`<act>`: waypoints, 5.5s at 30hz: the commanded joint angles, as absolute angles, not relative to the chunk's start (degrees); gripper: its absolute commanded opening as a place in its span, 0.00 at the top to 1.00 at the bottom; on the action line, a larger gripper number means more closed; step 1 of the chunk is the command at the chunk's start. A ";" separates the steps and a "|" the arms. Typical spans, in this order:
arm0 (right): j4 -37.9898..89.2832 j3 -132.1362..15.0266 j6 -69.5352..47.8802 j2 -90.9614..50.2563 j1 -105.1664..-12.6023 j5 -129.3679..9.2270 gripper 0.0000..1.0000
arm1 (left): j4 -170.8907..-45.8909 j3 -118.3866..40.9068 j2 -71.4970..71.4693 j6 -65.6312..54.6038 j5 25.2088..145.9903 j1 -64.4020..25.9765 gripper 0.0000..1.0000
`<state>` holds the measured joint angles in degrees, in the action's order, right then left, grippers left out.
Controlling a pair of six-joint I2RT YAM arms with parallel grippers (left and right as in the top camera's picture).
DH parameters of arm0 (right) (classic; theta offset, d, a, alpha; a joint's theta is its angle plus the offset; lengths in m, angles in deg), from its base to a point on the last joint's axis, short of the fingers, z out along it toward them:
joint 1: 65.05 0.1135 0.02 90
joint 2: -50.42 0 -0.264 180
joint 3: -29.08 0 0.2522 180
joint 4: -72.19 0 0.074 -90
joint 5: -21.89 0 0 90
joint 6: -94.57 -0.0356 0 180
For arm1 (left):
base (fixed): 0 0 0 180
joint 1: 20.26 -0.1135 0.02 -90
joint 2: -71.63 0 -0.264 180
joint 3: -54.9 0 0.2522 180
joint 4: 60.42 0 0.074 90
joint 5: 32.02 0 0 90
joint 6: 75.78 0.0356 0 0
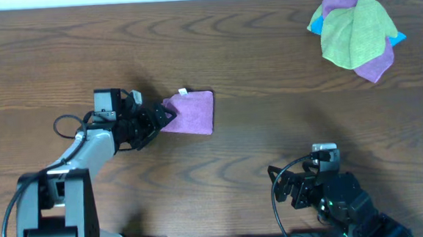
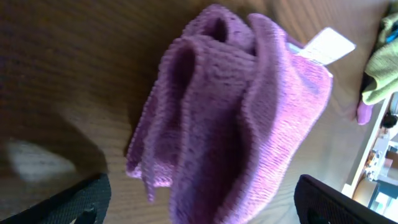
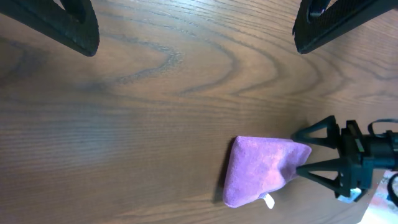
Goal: Fold the cloth
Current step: 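Hold the folded purple cloth with the left gripper and shift it right, then carry the folded purple cloth with the left gripper to the top-left table area, then lower the purple cloth and open the left gripper to release it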
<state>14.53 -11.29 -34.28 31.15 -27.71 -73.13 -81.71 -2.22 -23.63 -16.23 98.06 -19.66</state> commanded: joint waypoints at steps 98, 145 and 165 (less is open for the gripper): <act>13.55 -11.14 -35.22 31.39 -28.01 -74.31 0.01 | -82.96 -57.62 -58.14 -21.72 97.42 -29.34 0.94; 13.55 -11.14 -35.22 31.39 -28.01 -74.33 0.01 | -95.00 -57.71 -55.37 -8.10 96.38 -40.47 0.04; 13.55 -11.14 -35.24 31.39 -28.01 -74.33 0.01 | -130.28 -57.71 -30.93 9.10 81.32 -36.25 0.04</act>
